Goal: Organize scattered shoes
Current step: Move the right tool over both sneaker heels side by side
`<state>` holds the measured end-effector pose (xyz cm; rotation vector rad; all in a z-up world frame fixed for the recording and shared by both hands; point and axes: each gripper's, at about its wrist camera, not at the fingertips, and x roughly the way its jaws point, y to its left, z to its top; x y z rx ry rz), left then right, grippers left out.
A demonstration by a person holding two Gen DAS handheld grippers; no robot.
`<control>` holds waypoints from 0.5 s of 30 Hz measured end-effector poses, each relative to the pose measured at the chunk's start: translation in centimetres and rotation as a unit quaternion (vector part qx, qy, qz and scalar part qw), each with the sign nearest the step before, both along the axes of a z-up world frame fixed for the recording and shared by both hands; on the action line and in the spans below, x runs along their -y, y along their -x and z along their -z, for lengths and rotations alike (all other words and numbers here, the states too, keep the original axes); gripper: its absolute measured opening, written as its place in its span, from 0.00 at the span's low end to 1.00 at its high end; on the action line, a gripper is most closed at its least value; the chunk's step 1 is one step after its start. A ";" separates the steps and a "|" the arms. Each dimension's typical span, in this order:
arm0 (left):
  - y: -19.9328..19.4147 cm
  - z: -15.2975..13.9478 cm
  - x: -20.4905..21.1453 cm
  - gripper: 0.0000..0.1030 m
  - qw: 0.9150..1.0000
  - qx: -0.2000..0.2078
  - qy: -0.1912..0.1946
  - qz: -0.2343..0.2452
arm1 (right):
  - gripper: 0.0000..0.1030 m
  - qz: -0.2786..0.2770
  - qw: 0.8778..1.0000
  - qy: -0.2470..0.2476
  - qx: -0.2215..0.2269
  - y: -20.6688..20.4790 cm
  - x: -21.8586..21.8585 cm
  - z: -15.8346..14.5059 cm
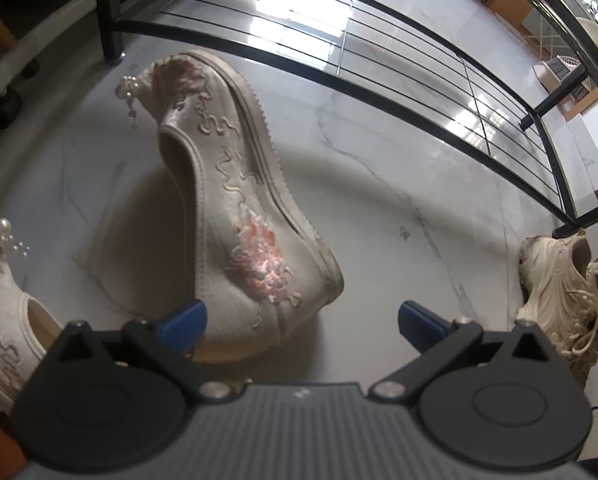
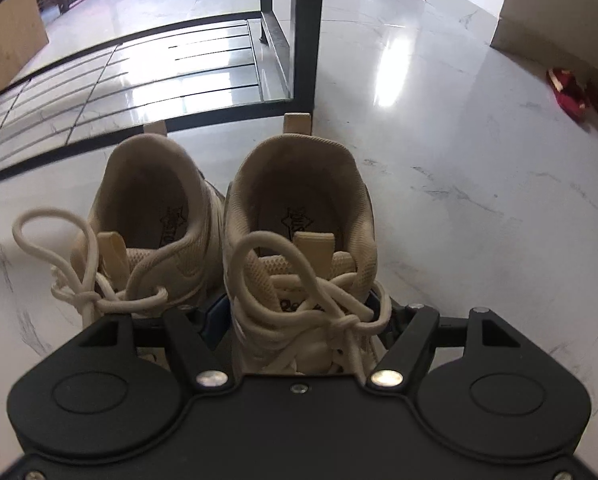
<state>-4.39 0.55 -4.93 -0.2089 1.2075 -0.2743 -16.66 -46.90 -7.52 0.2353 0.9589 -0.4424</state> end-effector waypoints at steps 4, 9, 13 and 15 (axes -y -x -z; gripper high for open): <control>0.0 -0.2 -0.1 0.99 1.000 0.001 0.004 -0.002 | 0.69 -0.024 1.000 0.008 0.002 -0.7 -2.3 -0.2; -0.1 -0.5 -0.1 0.99 1.000 0.005 0.011 -0.003 | 0.69 -0.059 0.998 0.004 0.001 -2.0 -5.0 -0.2; -0.1 -0.7 -0.3 0.99 1.000 0.006 0.016 -0.006 | 0.69 -0.081 0.997 0.006 0.000 -2.8 -7.2 -0.2; -0.2 -0.8 -0.4 0.99 1.000 0.007 0.019 -0.009 | 0.69 -0.084 0.996 0.005 -0.001 -3.2 -8.4 -0.3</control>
